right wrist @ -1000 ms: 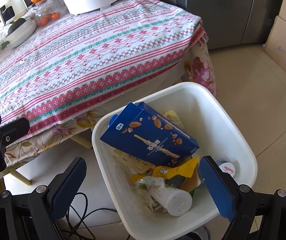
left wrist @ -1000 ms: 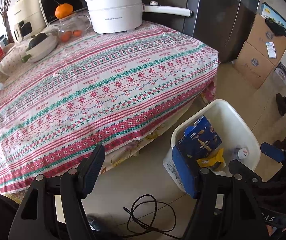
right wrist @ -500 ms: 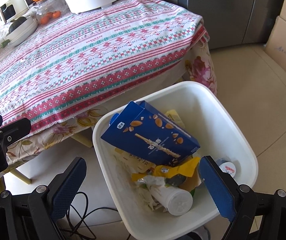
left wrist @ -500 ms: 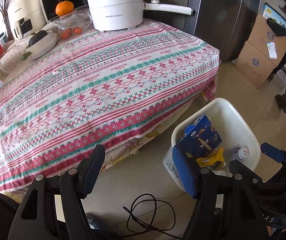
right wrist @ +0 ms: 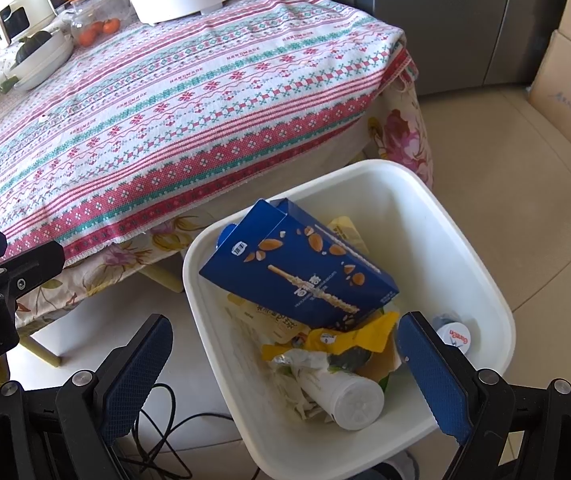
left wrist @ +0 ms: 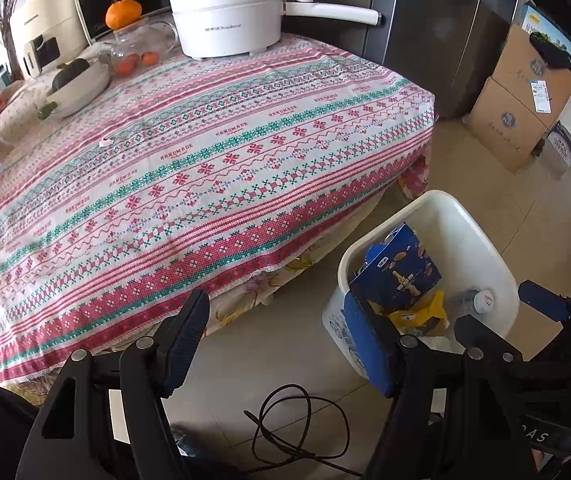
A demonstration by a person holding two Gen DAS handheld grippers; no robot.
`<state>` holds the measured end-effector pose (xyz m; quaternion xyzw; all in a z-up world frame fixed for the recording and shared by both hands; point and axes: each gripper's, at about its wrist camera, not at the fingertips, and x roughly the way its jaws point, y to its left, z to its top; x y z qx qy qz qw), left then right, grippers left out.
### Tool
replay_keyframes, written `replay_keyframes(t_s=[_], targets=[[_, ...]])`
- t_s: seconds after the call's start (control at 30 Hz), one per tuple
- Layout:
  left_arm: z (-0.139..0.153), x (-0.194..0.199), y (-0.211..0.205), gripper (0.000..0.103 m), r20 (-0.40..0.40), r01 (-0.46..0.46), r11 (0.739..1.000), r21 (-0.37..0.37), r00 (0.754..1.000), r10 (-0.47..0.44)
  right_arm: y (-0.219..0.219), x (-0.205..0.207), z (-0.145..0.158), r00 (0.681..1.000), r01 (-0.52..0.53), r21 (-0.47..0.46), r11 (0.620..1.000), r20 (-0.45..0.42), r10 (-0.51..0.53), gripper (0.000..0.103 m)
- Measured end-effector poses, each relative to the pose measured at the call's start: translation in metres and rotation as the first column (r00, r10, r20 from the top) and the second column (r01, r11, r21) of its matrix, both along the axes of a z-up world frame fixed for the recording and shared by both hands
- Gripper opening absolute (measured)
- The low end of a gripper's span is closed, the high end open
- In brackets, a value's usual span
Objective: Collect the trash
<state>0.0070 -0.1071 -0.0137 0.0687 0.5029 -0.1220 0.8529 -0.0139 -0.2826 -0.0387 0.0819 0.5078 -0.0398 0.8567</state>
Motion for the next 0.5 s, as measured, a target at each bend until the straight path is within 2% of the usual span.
replay_keyframes(t_s=[0.5], targets=[[0.0005,0.0000,0.0003,0.073,-0.012,0.000,1.000,-0.012,1.000,0.000,-0.0005,0.0010,-0.0022,1.000,-0.001,-0.002,1.000,-0.008,0.001,0.095]])
